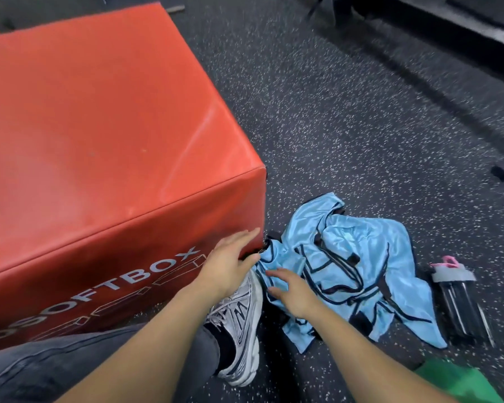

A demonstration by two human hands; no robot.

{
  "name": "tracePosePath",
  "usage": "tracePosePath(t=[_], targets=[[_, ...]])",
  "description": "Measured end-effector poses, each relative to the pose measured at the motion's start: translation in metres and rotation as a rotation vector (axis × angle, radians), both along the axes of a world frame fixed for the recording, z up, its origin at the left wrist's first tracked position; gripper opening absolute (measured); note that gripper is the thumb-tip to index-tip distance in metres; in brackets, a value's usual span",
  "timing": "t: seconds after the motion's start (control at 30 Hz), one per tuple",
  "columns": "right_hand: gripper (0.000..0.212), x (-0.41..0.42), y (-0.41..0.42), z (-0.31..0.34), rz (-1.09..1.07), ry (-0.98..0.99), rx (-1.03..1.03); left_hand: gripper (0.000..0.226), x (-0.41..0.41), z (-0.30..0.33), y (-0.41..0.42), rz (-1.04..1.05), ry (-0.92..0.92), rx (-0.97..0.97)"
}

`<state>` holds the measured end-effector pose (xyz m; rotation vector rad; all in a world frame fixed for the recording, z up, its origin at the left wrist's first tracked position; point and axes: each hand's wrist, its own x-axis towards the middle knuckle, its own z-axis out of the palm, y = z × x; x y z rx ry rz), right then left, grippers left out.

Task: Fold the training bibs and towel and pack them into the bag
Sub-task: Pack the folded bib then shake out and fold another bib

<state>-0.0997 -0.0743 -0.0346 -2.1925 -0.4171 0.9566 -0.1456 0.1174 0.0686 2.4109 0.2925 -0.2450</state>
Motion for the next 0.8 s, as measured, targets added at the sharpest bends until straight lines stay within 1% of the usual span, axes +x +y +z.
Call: tracePosePath(t=[0.1,0.23,0.37,0.43,0.53,0.6,0.73,0.8], targets=[[0.04,0.0,0.014,-0.021,0.059,0.039,-0.081,0.056,0.001,-0.013,0.005,0.011,0.033,-0.024],[0.042,0.0,0.024,-0.034,0.192,0.03,-0.264,0.056,0.001,-0.018,0.01,0.034,0.051,-0.041],[0.026,0.001,0.019,-0.028,0.158,0.015,-0.303,0.056,-0.001,-0.011,0.01,0.03,0.038,-0.047],[0.024,0.002,0.013,-0.014,0.131,-0.014,-0.269,0.056,-0.001,-0.005,0.009,0.033,0.019,-0.049],[0.033,0.004,-0.002,0.024,0.069,-0.116,-0.157,0.056,0.0,0.009,0.005,0.016,-0.041,-0.034],[0.036,0.007,-0.013,0.056,0.014,-0.192,-0.082,0.056,0.0,0.025,0.001,-0.005,-0.097,-0.022],[0.032,0.015,-0.029,0.129,-0.114,-0.305,0.153,0.057,-0.003,0.062,-0.004,-0.042,-0.214,-0.007],[0.033,0.019,-0.031,0.174,-0.133,-0.37,0.245,0.057,-0.007,0.085,-0.005,-0.034,-0.279,-0.012]])
